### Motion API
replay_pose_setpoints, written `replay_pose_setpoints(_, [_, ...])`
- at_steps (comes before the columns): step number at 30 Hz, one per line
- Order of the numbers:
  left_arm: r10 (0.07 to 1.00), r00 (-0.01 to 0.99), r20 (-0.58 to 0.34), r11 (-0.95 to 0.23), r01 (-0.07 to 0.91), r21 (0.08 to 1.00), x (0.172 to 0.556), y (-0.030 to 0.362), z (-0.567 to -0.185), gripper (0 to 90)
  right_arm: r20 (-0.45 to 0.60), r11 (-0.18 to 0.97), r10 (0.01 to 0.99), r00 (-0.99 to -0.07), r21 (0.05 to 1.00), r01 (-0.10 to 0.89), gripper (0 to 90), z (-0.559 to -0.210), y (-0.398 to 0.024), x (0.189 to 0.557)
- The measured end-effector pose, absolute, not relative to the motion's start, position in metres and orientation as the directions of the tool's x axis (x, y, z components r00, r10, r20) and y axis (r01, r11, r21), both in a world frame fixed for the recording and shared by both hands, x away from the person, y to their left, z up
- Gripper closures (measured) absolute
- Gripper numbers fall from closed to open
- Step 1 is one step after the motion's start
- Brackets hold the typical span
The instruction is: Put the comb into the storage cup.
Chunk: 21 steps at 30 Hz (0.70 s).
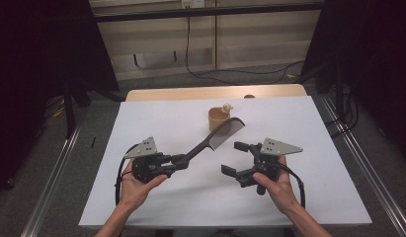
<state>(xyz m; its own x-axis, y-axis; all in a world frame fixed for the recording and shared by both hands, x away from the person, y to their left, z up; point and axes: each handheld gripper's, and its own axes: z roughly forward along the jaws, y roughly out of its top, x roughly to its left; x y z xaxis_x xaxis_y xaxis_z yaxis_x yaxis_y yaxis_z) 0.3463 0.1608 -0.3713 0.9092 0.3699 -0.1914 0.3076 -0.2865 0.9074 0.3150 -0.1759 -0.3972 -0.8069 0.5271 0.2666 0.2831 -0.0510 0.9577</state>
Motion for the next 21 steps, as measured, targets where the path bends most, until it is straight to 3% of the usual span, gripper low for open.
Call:
replay_pose_setpoints(15, [0.339,0.922,-0.189,-0.24,0.279,0.93,0.344,0.156,-0.371,72.7,0.301,-0.116,0.488,-0.819,0.953,0.281,3.4,-0.394,-0.153,0.323])
replay_pose_setpoints(21, [0.339,0.923,-0.18,-0.232,0.268,0.935,0.344,0.155,-0.371,72.7,0.33,-0.156,0.478,-0.814,0.944,0.291,10.3,-0.391,-0.146,0.331])
